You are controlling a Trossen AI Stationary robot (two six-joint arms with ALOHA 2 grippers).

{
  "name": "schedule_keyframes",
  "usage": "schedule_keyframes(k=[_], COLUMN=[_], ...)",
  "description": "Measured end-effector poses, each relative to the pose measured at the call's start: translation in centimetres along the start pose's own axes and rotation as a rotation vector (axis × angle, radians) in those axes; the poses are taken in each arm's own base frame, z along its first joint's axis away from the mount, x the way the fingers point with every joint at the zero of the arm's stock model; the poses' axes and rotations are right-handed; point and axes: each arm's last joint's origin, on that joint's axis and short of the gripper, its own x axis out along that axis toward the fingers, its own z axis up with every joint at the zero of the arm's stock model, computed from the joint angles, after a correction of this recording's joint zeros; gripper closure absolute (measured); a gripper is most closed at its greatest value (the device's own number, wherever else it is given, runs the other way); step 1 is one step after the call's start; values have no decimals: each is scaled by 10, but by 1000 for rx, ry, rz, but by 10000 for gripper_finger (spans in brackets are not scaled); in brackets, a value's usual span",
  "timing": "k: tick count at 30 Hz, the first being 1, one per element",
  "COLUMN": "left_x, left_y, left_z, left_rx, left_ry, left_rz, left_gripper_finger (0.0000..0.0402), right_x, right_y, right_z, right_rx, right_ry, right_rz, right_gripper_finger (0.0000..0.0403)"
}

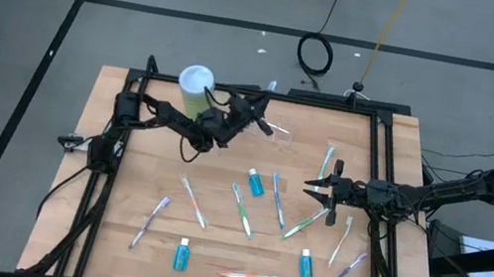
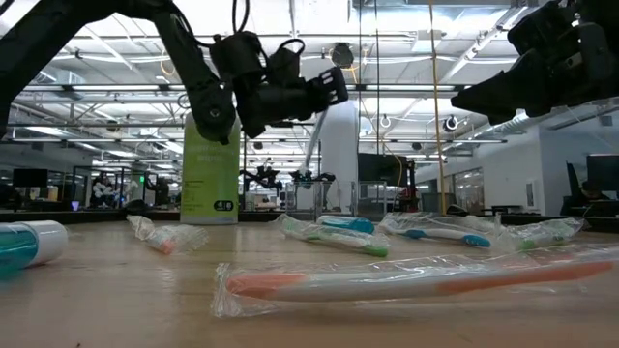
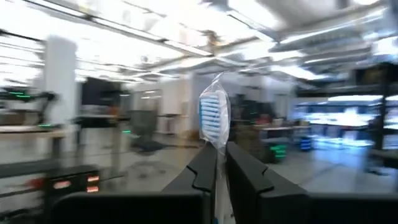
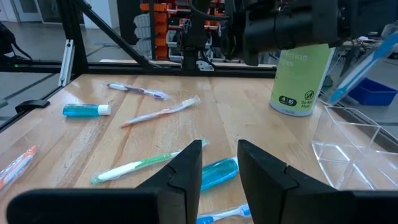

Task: Pick & Place toothbrushing station
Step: Put the left blue toothbrush into the transparent organizer

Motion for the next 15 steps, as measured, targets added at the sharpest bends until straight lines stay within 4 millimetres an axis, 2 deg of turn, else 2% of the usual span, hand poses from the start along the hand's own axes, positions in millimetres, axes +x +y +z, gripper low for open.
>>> schedule_keyframes(k=[3, 9, 15], left_x=[5, 26, 37], left_y=[11, 30, 30], left_z=[-4, -16, -23], left_rx=[3, -73, -105], left_ry=[23, 117, 230], left_rz=[70, -25, -38], left_gripper_finger=[374, 372, 372], right_x=[0, 0, 0], right_y=[0, 0, 0], right_z=[0, 0, 0], right_rx=[-1, 1, 2], right_ry=[0, -1, -1], right_rz=[0, 0, 0], right_gripper_finger=[308, 308, 307])
